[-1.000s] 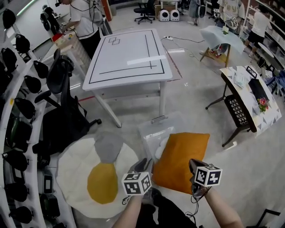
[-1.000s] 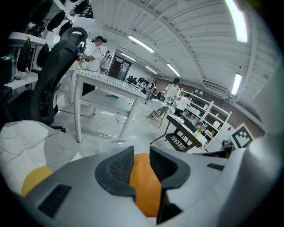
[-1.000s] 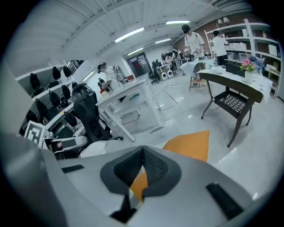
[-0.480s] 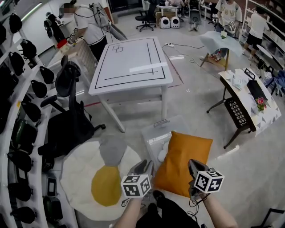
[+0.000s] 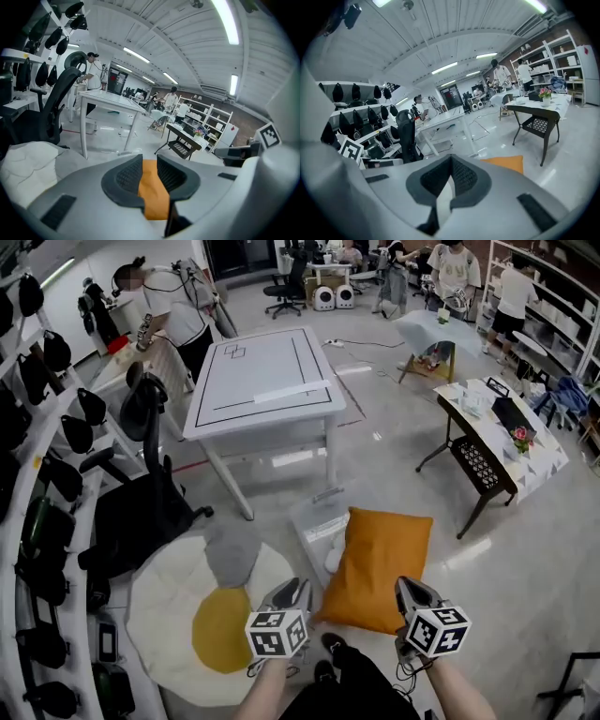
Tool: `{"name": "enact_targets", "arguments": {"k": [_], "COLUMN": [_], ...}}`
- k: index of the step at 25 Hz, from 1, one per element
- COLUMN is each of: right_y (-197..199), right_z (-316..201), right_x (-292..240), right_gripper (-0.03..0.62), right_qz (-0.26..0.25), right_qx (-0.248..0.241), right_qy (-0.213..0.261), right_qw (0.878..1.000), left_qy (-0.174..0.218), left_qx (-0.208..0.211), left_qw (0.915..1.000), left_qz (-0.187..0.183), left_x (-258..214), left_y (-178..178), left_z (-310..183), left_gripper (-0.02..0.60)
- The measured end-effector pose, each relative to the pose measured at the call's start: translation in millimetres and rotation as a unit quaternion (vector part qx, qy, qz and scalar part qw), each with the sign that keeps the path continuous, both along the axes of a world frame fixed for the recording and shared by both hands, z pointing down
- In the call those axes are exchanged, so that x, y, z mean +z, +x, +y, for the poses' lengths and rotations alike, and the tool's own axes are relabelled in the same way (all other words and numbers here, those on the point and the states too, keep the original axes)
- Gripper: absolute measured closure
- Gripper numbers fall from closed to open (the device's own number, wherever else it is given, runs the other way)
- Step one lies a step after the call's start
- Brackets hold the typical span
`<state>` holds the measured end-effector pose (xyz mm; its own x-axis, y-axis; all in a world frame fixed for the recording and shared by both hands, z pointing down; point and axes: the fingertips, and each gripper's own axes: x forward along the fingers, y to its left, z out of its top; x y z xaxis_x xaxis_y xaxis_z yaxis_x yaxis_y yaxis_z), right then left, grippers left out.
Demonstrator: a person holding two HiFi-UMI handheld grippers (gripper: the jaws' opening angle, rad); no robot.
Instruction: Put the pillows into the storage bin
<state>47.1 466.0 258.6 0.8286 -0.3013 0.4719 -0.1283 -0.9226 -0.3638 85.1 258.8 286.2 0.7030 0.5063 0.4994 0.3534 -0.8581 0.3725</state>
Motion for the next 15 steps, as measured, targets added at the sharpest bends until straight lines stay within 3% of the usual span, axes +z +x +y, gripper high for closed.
{"name": "enact_targets", "arguments": {"k": [6, 15], "right_y": [-49, -86], "right_z": [0, 10], "right_x": [-9, -26], "right_gripper": [0.595, 0.595], "right_qz": [0.010, 0.030], "right_qx": [0.030, 0.064], "right_qy": [-0.026, -0.063], "right_qw": [0.999, 0.996], "left_qy": [-0.001, 0.018], "left_qx": [0.014, 0.043], "left_qw": [0.9999, 0.9981], "left_qz": [0.007, 0.040], "left_x": [-9, -29], "left_y": [-35, -52], "left_z": [-17, -15], "left_gripper": [0.488, 0.496]}}
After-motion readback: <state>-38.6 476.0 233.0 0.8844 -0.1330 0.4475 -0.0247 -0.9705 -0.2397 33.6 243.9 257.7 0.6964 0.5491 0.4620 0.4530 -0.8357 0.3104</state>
